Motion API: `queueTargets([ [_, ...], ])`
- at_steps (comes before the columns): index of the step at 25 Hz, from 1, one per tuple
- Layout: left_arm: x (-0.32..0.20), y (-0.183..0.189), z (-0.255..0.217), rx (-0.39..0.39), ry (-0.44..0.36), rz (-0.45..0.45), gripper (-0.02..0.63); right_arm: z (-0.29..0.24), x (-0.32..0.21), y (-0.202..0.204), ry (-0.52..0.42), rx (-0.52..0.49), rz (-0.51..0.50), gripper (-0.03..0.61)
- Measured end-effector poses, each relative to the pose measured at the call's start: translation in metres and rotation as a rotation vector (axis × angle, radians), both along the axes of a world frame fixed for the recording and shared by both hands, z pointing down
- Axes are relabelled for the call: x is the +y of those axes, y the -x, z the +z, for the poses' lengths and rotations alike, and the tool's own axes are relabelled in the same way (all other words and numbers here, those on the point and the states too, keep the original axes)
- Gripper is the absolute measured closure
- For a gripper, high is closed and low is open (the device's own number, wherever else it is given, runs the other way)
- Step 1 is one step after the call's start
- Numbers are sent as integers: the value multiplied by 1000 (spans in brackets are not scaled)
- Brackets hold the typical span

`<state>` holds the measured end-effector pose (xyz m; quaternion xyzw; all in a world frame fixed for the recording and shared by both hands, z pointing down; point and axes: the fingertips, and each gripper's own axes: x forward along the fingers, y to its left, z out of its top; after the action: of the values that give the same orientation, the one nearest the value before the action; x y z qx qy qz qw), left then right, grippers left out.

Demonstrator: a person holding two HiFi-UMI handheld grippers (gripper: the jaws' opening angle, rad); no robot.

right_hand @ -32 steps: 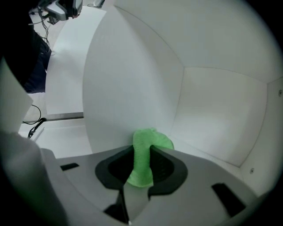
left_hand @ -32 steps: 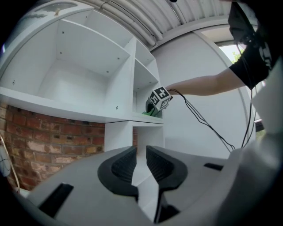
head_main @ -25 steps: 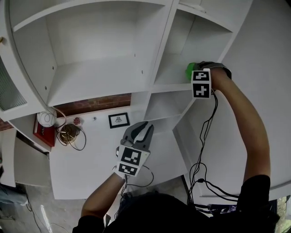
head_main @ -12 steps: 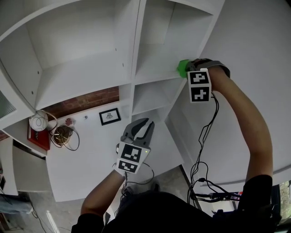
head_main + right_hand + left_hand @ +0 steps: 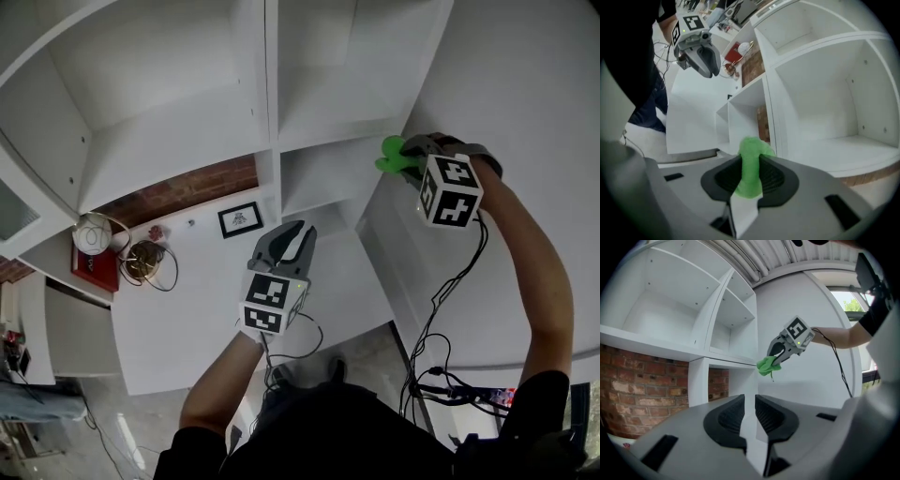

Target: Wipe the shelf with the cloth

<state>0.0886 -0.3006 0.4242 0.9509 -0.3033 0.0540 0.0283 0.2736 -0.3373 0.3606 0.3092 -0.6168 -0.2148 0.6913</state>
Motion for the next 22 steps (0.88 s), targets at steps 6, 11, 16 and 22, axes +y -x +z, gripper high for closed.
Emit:
queueTargets([
  [6, -22, 31, -8, -5, -10, -106, 545, -13, 13, 24, -247, -450, 33, 488],
  [11, -30, 49, -22, 1, -35, -174, 545, -22, 31, 25, -425, -776, 84, 488],
  [16, -33, 66, -36, 9, -67, -256, 545, -32, 47, 23, -596, -1021, 142, 485],
  [22, -25, 73, -57, 42, -94, -284, 545, -39, 62, 23, -712, -1220, 200, 483],
])
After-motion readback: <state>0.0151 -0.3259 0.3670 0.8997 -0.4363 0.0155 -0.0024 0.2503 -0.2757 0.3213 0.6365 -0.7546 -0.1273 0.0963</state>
